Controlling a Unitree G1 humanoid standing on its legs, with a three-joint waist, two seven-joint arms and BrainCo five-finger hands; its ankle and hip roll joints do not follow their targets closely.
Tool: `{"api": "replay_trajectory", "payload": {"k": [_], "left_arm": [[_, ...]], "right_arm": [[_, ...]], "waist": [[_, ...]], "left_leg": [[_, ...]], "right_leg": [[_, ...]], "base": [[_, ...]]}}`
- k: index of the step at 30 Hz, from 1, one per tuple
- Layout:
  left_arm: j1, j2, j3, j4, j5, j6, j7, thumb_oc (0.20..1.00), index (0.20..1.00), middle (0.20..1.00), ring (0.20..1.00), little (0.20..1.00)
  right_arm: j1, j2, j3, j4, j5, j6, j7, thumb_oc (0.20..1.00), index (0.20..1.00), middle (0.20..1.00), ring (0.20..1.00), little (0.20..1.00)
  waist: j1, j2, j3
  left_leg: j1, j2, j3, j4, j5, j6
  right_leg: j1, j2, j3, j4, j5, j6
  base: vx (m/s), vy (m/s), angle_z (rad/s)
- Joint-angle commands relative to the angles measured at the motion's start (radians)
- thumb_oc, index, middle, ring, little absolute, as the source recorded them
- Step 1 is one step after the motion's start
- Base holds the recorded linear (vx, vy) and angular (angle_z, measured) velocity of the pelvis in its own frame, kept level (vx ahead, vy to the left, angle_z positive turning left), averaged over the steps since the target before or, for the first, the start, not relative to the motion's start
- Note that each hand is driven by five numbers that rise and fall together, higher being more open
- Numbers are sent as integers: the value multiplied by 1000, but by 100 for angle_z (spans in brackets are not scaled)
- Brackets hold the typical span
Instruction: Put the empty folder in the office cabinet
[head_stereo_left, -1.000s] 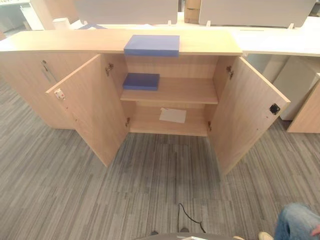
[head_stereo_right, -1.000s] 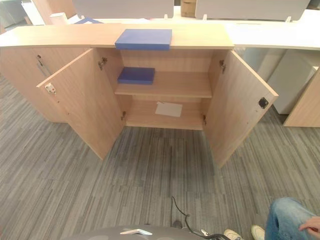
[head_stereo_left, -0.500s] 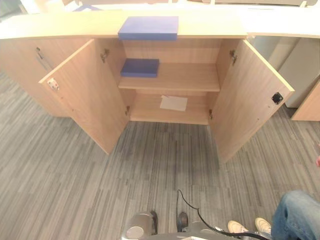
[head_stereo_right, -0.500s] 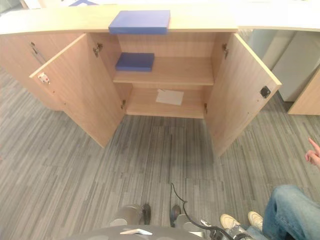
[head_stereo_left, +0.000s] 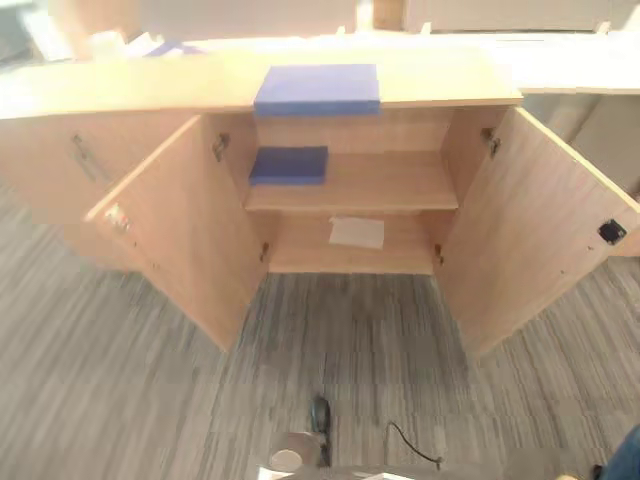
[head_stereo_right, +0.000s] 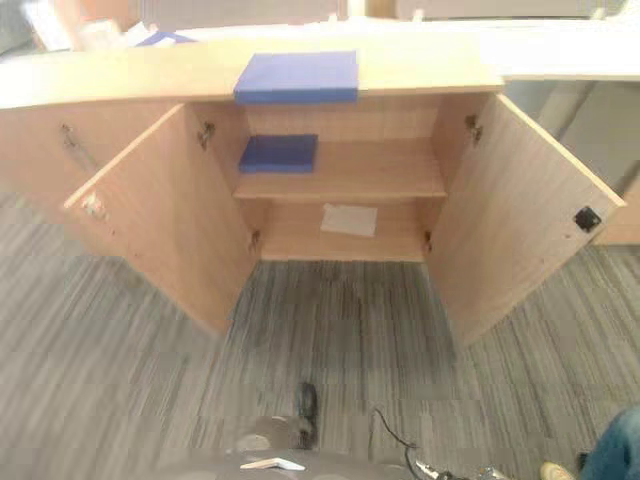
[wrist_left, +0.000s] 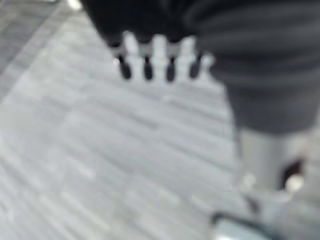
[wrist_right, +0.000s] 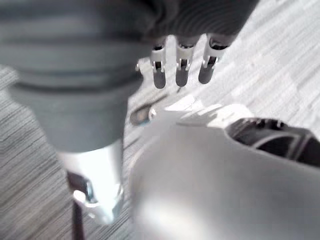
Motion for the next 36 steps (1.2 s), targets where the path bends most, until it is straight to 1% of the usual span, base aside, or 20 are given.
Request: {"api": "replay_trajectory", "payload": {"k": [1, 3, 4, 5, 6, 8, 9, 10, 13, 15, 16, 17, 19, 21, 23, 27, 33, 34, 35, 36], "left_arm": [[-19, 93, -20, -3, 46, -9, 2, 1000, 1000, 1000, 1000, 1000], [-35, 109, -25, 1, 48, -13, -2, 1000, 1000, 1000, 1000, 1000], [-39, 114, -29, -3, 45, -10, 0, 1000, 1000, 1000, 1000, 1000], [-43, 122, -37, -14, 28, 0, 12, 1000, 1000, 1000, 1000, 1000], [-43, 122, -37, -14, 28, 0, 12, 1000, 1000, 1000, 1000, 1000], [-49, 131, -41, -29, 13, 16, 29, 1000, 1000, 1000, 1000, 1000], [-55, 130, -37, -33, 4, 20, 41, 1000, 1000, 1000, 1000, 1000], [-60, 127, -36, -32, -1, 24, 51, 1000, 1000, 1000, 1000, 1000], [-59, 120, -38, -22, -3, 18, 60, 1000, 1000, 1000, 1000, 1000], [-51, 118, -37, -10, 20, 8, 57, 1000, 1000, 1000, 1000, 1000], [-51, 118, -37, -10, 20, 8, 57, 1000, 1000, 1000, 1000, 1000], [-34, 118, -30, 0, 49, -1, 52, 1000, 1000, 1000, 1000, 1000], [-21, 114, -26, 4, 61, -10, 52, 1000, 1000, 1000, 1000, 1000], [15, 111, -14, -4, 97, -26, 30, 1000, 1000, 1000, 1000, 1000], [19, 109, -13, -7, 103, -26, 29, 1000, 1000, 1000, 1000, 1000], [30, 97, -14, -11, 92, -36, 28, 1000, 1000, 1000, 1000, 1000], [25, 94, -15, -20, 60, -26, 36, 1000, 1000, 1000, 1000, 1000], [19, 90, -13, -20, 50, -15, 34, 1000, 1000, 1000, 1000, 1000], [19, 90, -13, -20, 50, -15, 34, 1000, 1000, 1000, 1000, 1000], [14, 80, -12, -19, 39, -5, 28, 1000, 1000, 1000, 1000, 1000]], "right_arm": [[11, 45, -12, -23, 59, -8, -6, 1000, 1000, 1000, 1000, 1000], [12, 47, -15, -21, 66, -6, 8, 1000, 1000, 1000, 1000, 1000], [10, 48, -15, -20, 58, -4, 18, 1000, 1000, 1000, 1000, 1000], [12, 52, -8, -21, 46, -6, 33, 1000, 1000, 1000, 1000, 1000], [12, 52, -8, -21, 46, -6, 33, 1000, 1000, 1000, 1000, 1000], [12, 58, 5, -24, 51, -13, 32, 1000, 1000, 1000, 1000, 1000], [9, 61, 10, -23, 46, -14, 32, 1000, 1000, 1000, 1000, 1000], [8, 62, 11, -19, 24, -11, 42, 1000, 1000, 1000, 1000, 1000], [27, 69, -5, -14, -9, -8, 41, 1000, 1000, 1000, 1000, 1000], [40, 77, -20, -8, -10, -2, 29, 1000, 1000, 1000, 1000, 1000], [40, 77, -20, -8, -10, -2, 29, 1000, 1000, 1000, 1000, 1000], [56, 80, -24, -7, 4, 7, 15, 1000, 1000, 1000, 1000, 1000], [63, 81, -24, -2, 13, 8, 11, 1000, 1000, 1000, 1000, 1000], [65, 77, -27, 5, 25, -8, 23, 1000, 1000, 1000, 1000, 1000], [62, 75, -27, 5, 31, -16, 31, 1000, 1000, 1000, 1000, 1000], [36, 58, -9, -19, 40, -26, 58, 1000, 1000, 1000, 1000, 1000], [24, 46, 8, -41, 34, -28, 61, 1000, 1000, 1000, 1000, 1000], [17, 35, 12, -49, 33, -29, 53, 1000, 1000, 1000, 1000, 1000], [17, 35, 12, -49, 33, -29, 53, 1000, 1000, 1000, 1000, 1000], [8, 20, 9, -50, 27, -22, 37, 1000, 1000, 1000, 1000, 1000]], "waist": [[-25, -34, -17], [-35, -20, -13], [-37, -8, -9], [-46, 0, -4], [-46, 0, -4], [-56, 2, 5], [-66, -6, 14], [-83, -18, 18], [-118, -40, 23], [-131, -47, 23], [-131, -47, 23], [-137, -57, 16], [-136, -63, 6], [-131, -75, -19], [-131, -78, -27], [-135, -86, -57], [-136, -88, -63], [-140, -88, -63], [-140, -88, -63], [-141, -81, -64]], "left_leg": [[-21, -119, -71, -55, -53, -7], [29, -115, -61, -65, -68, -1], [35, -103, -55, -66, -63, 2], [63, -96, -65, -66, -76, 0], [63, -96, -65, -66, -76, 0], [92, -88, -78, -66, -93, -5], [110, -83, -88, -66, -112, -9], [126, -84, -112, -66, -141, -16], [171, -92, -157, -66, -195, -28], [204, -93, -185, -66, -220, -30], [204, -93, -185, -66, -220, -30], [220, -94, -200, -66, -232, -28], [228, -94, -206, -66, -235, -29], [245, -76, -192, -66, -236, -38], [251, -69, -185, -66, -237, -41], [276, -40, -156, -66, -249, -59], [285, -24, -149, -62, -244, -68], [277, -16, -150, -36, -249, -76], [277, -16, -150, -36, -249, -76], [252, -3, -152, 4, -223, -91]], "right_leg": [[82, -100, -31, 116, 186, 88], [39, -125, -64, 98, 176, 80], [22, -113, -84, 72, 178, 65], [-13, -95, -96, 15, 160, 60], [-13, -95, -96, 15, 160, 60], [-53, -77, -111, -64, 163, 61], [-99, -65, -105, -149, 192, 74], [-148, -46, -81, -281, 230, 90], [-205, -22, -34, -498, 286, 121], [-227, -2, -15, -561, 292, 130], [-227, -2, -15, -561, 292, 130], [-223, 17, -4, -561, 279, 132], [-213, 24, 1, -561, 284, 136], [-170, 45, 9, -561, 289, 145], [-155, 52, 9, -561, 285, 142], [-91, 77, 36, -561, 277, 113], [-57, 96, 66, -561, 262, 91], [-42, 108, 84, -561, 248, 74], [-42, 108, 84, -561, 248, 74], [-23, 122, 92, -561, 227, 57]], "base": [[264, 257, -9], [153, 102, 13], [152, 27, 9], [69, -6, 8], [132, -39, 19], [120, -89, 28], [166, -177, 4], [182, -183, -2], [258, -155, 23], [266, -130, 22], [361, -179, 77], [234, -118, 62], [346, -183, 79], [473, -268, 71], [248, -151, 29], [253, -164, 21], [137, -102, -24], [113, -74, -17], [224, -120, -40], [111, -47, -23]]}}
